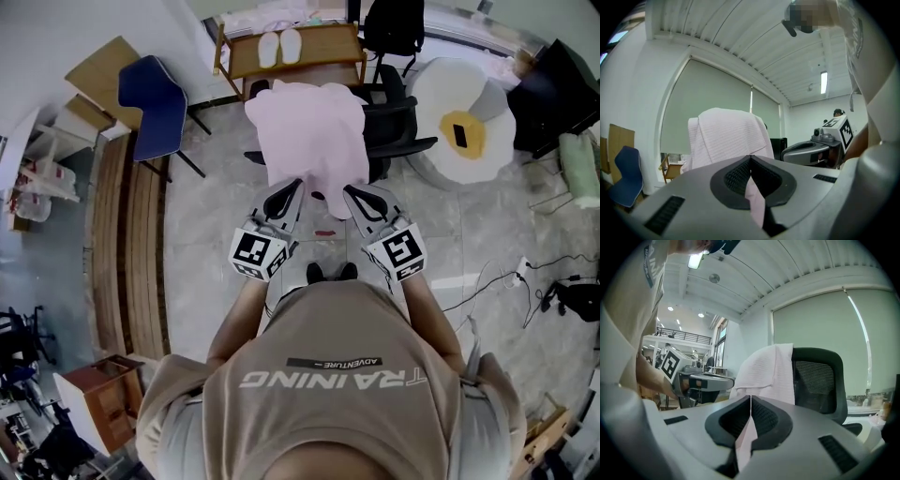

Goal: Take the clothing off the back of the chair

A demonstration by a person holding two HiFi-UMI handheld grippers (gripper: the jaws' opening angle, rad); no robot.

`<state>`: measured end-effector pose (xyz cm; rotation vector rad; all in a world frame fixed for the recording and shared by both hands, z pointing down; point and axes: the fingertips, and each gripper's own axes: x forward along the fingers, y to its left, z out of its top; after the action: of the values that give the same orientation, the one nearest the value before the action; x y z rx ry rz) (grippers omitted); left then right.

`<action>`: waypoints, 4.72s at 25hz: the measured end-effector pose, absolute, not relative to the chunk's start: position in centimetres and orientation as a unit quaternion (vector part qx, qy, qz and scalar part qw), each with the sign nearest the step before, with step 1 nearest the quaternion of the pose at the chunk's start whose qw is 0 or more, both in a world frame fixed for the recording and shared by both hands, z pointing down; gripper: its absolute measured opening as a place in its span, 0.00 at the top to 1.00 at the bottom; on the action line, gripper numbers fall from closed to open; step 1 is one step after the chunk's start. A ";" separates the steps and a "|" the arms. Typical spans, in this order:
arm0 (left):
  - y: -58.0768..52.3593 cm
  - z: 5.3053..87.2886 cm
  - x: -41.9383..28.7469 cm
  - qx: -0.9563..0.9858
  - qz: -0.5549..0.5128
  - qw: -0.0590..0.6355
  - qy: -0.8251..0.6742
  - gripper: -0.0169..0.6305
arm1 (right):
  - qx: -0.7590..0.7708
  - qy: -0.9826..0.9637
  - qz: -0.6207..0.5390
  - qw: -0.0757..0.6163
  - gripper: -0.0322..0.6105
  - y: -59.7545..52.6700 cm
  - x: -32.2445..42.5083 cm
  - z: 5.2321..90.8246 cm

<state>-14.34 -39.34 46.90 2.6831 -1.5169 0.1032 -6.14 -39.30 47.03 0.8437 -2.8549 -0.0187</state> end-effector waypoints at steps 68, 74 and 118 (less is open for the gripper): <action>-41.4 38.6 -11.5 0.955 -0.143 0.033 -0.258 0.85 | 0.344 -0.933 -0.003 0.107 0.90 -37.2 1.7 48.5; -37.4 36.8 -11.6 0.945 -0.203 0.041 -0.255 0.86 | 0.338 -0.936 0.020 0.097 0.90 -35.8 2.7 50.3; -3.3 37.6 -5.7 0.950 -0.160 0.027 -0.267 0.86 | 0.363 -0.927 0.039 0.085 0.90 -4.5 8.9 49.5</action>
<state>-5.71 -3.33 37.63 2.9341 -0.8243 -0.4934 8.85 -4.46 49.49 1.0815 -2.7643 0.1150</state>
